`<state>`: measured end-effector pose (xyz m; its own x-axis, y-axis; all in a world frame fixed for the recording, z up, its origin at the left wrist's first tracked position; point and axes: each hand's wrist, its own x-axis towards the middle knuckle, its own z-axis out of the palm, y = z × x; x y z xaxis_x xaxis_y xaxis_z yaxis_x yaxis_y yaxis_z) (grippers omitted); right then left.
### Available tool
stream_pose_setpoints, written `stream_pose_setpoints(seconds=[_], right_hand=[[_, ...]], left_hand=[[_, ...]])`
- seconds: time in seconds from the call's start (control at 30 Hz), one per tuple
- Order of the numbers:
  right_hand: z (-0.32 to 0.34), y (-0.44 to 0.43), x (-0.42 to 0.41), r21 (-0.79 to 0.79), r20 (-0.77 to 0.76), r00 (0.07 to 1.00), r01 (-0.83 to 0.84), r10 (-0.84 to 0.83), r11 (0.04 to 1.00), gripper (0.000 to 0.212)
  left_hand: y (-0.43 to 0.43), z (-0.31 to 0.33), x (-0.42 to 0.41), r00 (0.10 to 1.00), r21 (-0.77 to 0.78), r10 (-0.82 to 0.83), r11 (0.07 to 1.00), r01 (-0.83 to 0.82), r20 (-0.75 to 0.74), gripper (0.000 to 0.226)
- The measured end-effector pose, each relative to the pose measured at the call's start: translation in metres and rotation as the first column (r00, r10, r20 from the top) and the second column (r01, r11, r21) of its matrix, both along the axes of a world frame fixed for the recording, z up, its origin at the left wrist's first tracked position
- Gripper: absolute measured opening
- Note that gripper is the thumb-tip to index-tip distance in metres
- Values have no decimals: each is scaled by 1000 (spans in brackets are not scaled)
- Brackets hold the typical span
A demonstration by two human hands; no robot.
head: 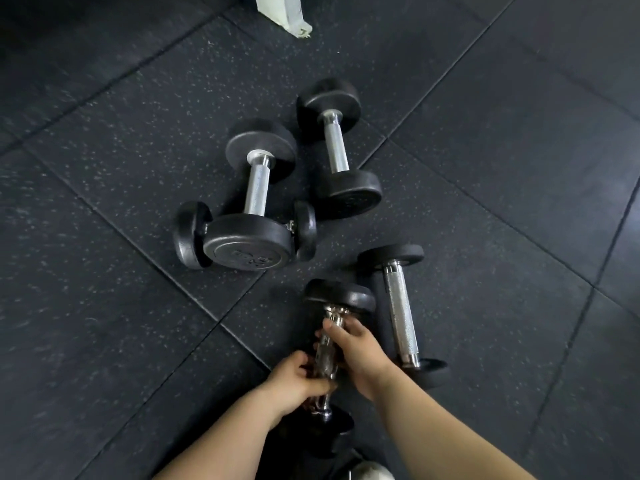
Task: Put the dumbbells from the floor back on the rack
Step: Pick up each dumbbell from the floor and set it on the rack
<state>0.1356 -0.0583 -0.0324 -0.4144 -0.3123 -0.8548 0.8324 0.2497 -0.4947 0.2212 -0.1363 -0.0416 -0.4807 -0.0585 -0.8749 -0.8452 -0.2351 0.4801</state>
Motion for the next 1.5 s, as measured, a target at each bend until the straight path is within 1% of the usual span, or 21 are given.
stream_pose_setpoints(seconds=[0.1, 0.23, 0.37, 0.5, 0.63, 0.7, 0.77, 0.87, 0.97, 1.03, 1.1, 1.17, 1.23, 1.33, 1.43, 1.47, 1.5], right_hand=[[34, -12, -5, 16, -46, 999, -25, 26, 1000, 8], [123, -28, -9, 19, -56, 997, -45, 46, 999, 12], [242, -53, -13, -34, -76, 988, -138, 135, 990, 10], [382, -86, -19, -91, -116, 964, -250, 239, 964, 10], [512, -124, -27, -111, -240, 893, -415, 381, 903, 10], [564, -149, -32, -98, -320, 832, -505, 453, 858, 9], [605, -177, -34, -29, -388, 752, -588, 533, 809, 11], [653, -224, -32, 57, -494, 620, -677, 610, 734, 15], [687, -279, -24, 82, -555, 560, -699, 615, 710, 17], [703, -322, -18, 96, -591, 523, -710, 614, 698, 16], [711, -374, -9, 115, -618, 496, -711, 610, 694, 21], [716, -434, 2, 82, -630, 500, -718, 594, 691, 14], [723, -491, 13, 71, -629, 496, -730, 598, 680, 18], [735, -562, 25, 106, -656, 431, -760, 619, 641, 20], [742, -620, 34, 113, -646, 428, -765, 632, 634, 19], [744, -638, 37, 106, -643, 417, -783, 643, 613, 17], [744, -656, 40, 108, -646, 396, -799, 653, 591, 15]], left_hand=[[-11, 34, -3, 1000, -22, 15, 1000, -16, -26, 21], [-27, 125, -3, 999, -41, 19, 999, -21, -35, 26], [-50, 248, -2, 997, -157, 24, 987, -34, -69, 21], [-83, 392, 1, 993, -201, 60, 976, -80, -100, 18], [-118, 524, 4, 977, -211, 153, 960, -182, -149, 14], [-136, 573, 4, 956, -226, 213, 939, -258, -203, 12], [-152, 611, 4, 923, -219, 289, 913, -345, -253, 13], [-181, 656, 7, 876, -243, 383, 856, -456, -294, 11], [-226, 688, 15, 831, -256, 445, 806, -534, -333, 9], [-264, 703, 22, 811, -260, 457, 786, -561, -365, 11], [-310, 710, 31, 791, -275, 471, 760, -589, -391, 20], [-366, 713, 41, 766, -284, 487, 731, -620, -420, 17], [-420, 717, 50, 764, -312, 497, 710, -631, -412, 19], [-492, 724, 62, 772, -327, 496, 709, -624, -397, 24], [-547, 729, 72, 740, -297, 529, 690, -660, -416, 34], [-561, 731, 75, 726, -288, 548, 677, -677, -417, 34], [-575, 733, 78, 711, -280, 565, 665, -693, -418, 30]])
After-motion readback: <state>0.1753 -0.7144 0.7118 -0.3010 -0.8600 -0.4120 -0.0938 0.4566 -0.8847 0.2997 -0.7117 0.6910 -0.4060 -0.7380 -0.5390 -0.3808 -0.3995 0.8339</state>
